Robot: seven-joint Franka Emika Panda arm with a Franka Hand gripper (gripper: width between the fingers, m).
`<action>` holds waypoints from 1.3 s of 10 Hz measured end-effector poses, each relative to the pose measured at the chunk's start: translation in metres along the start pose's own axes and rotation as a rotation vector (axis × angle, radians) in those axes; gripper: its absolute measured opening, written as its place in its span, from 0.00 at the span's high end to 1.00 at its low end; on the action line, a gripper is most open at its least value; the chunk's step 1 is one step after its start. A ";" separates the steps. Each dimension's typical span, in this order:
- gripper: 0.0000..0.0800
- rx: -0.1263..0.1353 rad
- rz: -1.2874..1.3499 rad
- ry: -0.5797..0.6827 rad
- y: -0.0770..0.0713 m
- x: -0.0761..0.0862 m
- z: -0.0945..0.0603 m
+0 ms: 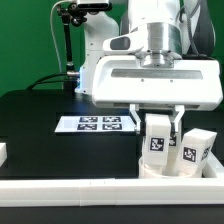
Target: Assemble stool
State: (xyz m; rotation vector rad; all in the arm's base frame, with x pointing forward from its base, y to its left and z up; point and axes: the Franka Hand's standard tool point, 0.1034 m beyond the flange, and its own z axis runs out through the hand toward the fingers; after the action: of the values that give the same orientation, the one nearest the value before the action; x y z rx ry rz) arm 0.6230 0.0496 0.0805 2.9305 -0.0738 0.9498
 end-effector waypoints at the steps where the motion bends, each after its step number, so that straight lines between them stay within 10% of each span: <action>1: 0.58 0.000 -0.001 -0.003 0.000 0.000 0.000; 13: 0.58 -0.005 -0.009 -0.002 0.001 -0.003 0.000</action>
Offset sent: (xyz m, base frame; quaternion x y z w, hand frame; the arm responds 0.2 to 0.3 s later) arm -0.0074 -0.0025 -0.0031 0.0336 -0.0376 0.0276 0.9983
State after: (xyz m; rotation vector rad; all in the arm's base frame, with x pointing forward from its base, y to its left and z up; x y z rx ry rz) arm 0.6208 0.0489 0.0791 2.9251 -0.0628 0.9444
